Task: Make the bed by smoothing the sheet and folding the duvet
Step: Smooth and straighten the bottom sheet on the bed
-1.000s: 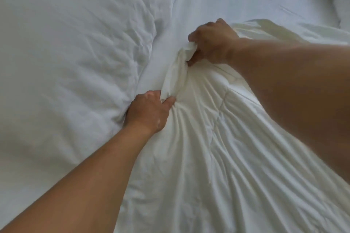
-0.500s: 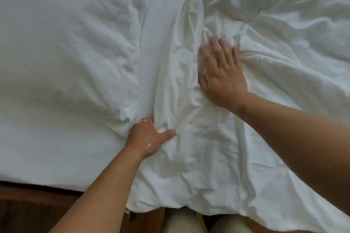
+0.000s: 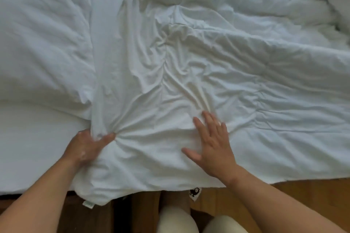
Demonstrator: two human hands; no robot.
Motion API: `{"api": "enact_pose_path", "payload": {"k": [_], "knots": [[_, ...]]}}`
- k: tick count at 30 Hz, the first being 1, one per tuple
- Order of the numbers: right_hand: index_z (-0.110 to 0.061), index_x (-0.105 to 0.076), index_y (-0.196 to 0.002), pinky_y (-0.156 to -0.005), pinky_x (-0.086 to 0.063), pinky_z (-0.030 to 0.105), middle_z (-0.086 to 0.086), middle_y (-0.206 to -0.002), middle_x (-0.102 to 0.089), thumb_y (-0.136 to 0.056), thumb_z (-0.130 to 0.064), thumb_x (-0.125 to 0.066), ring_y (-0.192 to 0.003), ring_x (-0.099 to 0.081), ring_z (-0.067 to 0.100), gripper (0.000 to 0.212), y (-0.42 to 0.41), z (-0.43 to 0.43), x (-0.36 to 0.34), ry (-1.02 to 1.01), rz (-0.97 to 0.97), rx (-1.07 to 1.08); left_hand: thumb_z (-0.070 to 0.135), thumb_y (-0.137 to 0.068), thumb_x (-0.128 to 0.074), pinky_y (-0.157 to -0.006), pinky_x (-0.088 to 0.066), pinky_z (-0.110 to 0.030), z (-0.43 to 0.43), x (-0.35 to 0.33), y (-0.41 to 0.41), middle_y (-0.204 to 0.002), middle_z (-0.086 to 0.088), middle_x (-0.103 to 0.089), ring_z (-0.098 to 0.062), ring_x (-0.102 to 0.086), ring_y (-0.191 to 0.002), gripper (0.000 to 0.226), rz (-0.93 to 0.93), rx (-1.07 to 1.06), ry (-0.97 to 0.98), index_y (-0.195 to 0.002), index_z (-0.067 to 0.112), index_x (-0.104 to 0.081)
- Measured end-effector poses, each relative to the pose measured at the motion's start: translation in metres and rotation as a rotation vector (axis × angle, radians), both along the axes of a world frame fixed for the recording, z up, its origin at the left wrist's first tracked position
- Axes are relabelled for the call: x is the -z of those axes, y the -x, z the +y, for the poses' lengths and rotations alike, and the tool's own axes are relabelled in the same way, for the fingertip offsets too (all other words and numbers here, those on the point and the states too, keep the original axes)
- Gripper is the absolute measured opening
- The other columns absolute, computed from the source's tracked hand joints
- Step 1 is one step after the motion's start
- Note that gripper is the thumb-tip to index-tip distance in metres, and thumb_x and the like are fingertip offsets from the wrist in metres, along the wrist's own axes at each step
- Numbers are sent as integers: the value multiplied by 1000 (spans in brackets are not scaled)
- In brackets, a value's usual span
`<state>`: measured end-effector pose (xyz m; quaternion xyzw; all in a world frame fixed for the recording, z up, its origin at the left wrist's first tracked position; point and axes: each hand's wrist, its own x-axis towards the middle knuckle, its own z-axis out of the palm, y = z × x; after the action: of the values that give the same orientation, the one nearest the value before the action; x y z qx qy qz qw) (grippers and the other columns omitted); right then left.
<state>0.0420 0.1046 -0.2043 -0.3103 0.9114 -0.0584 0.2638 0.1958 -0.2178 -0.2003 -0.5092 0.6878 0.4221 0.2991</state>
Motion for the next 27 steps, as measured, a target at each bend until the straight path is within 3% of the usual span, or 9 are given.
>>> {"api": "enact_pose_path", "payload": {"k": [3, 6, 8, 11, 14, 16, 20, 24, 27], "knots": [[-26, -21, -158, -120, -17, 63, 6, -167, -7, -65, -87, -53, -155, -7, 28, 115, -21, 72, 4, -126, -35, -132, 49, -66, -88, -85, -55, -38, 15, -11, -15, -112, 8, -71, -18, -68, -102, 69, 118, -48, -150, -126, 36, -57], [-26, -27, -156, -115, -22, 68, 10, -165, -18, -63, -76, -66, -152, -18, 33, 112, -38, 121, 10, -206, 0, -267, 48, -56, -95, -96, -53, -45, 32, -12, -34, -124, 10, -67, -19, -65, -111, 95, 140, -19, -151, -138, 39, -46], [-26, -37, -150, -112, -28, 65, 11, -156, -34, -66, -57, -75, -146, -30, 34, 97, -36, 131, 15, -179, 64, -251, 49, -53, -95, -93, -53, -46, 45, -7, -41, -122, 6, -68, -22, -66, -108, 97, 143, -44, -131, -137, 34, -48], [-31, -54, -129, -95, -45, 47, 0, -124, -56, -60, -34, -70, -114, -52, 26, 72, -24, 126, 24, -45, 93, -179, 50, -53, -94, -88, -57, -48, 63, 3, -46, -111, 2, -73, -25, -71, -99, 85, 128, -113, -118, -127, 27, -59], [-33, -60, -103, -76, -48, 34, -11, -94, -60, -65, -19, -60, -85, -55, 16, 40, -20, 121, 26, 26, -55, -78, 52, -58, -91, -90, -56, -49, 61, 14, -50, -109, 1, -74, -25, -70, -96, 75, 95, -48, -10, -121, 23, -63], [-31, -60, -93, -67, -45, 31, -10, -87, -61, -72, -16, -57, -76, -53, 14, 26, -23, 129, 26, 8, -160, 5, 46, -63, -90, -92, -55, -49, 54, 21, -54, -107, -2, -73, -26, -69, -96, 67, 50, 17, 17, -119, 18, -65], [-30, -60, -107, -74, -45, 31, -9, -100, -65, -82, -18, -56, -87, -61, 17, 28, -43, 141, 21, -79, -256, -11, 55, -70, -83, -92, -48, -41, 55, 21, -61, -119, -7, -68, -31, -63, -106, 75, -92, 274, 114, -127, 13, -61], [-35, -46, -138, -92, -51, 33, -7, -121, -56, -91, -30, -56, -111, -58, 17, 48, -59, 139, -3, -119, -343, 134, 50, -79, -77, -90, -43, -40, 76, 3, -60, -131, -17, -57, -40, -55, -118, 83, -161, 221, 236, -140, 8, -38], [-30, -32, -151, -104, -46, 39, -3, -140, -48, -91, -46, -59, -129, -48, 20, 68, -78, 152, -46, -200, -380, 214, 46, -85, -70, -97, -45, -50, 93, -22, -64, -138, -22, -45, -43, -49, -121, 84, -175, 275, 312, -145, 12, -23]]}}
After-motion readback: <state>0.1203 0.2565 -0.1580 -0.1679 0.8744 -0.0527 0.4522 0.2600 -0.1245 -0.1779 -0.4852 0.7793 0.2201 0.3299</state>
